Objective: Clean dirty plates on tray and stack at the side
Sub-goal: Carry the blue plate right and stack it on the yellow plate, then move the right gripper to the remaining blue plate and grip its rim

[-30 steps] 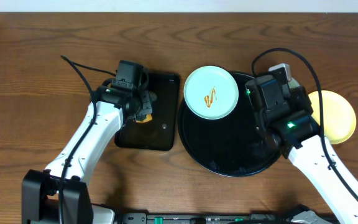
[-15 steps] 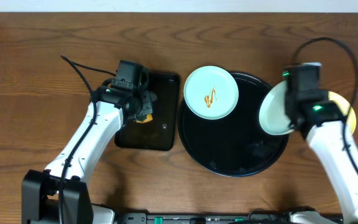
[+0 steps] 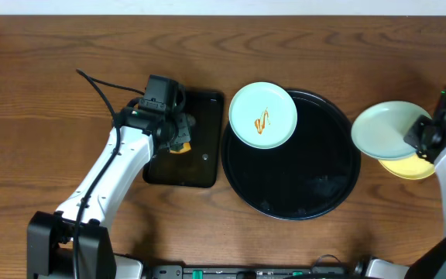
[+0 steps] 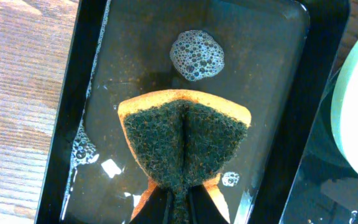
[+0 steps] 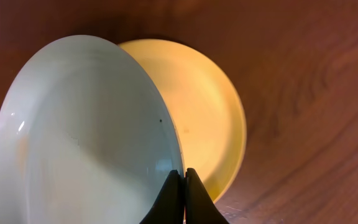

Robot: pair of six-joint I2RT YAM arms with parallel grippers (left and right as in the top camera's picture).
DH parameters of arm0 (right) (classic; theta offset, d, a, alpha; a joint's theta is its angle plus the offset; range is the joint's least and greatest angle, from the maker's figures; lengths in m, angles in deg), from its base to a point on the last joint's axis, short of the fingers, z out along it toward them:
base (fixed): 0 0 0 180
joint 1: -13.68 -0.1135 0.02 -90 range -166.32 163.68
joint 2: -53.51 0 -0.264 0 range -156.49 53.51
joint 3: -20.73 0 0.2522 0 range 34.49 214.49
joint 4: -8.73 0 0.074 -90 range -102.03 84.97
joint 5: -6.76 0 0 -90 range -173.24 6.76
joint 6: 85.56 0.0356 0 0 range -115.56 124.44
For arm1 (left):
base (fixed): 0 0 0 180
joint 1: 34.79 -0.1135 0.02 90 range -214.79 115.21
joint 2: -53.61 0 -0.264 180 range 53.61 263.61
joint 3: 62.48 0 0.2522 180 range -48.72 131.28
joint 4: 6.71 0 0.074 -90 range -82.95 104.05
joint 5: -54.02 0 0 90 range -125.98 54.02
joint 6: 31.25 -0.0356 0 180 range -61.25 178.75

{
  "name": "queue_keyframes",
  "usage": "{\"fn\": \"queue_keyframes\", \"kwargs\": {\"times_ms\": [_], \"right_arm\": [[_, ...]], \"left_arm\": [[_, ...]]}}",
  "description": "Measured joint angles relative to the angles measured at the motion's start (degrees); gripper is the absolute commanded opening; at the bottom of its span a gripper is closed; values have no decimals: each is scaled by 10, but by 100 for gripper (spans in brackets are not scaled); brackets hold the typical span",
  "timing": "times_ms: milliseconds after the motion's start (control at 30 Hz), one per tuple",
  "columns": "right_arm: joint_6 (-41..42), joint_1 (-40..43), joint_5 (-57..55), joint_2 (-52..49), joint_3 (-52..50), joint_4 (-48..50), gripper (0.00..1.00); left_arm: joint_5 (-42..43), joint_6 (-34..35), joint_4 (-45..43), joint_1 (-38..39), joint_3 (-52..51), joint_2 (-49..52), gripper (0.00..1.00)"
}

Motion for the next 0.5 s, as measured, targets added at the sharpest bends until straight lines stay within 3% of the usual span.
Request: {"fn": "queue_keyframes", "kwargs": {"times_ms": [200, 300, 367, 500], "right_arm": [[11, 50, 11, -28, 0, 1, 4], [21, 64, 13, -32, 0, 2, 15], [26, 71, 14, -32, 0, 2, 34], [29, 72, 33, -32, 0, 11, 42]], "left_arm": [[0, 0, 1, 0, 0, 0, 7], [0, 0, 1, 0, 0, 0, 7], [0, 0, 1, 0, 0, 0, 8], [0, 0, 1, 0, 0, 0, 7]]}}
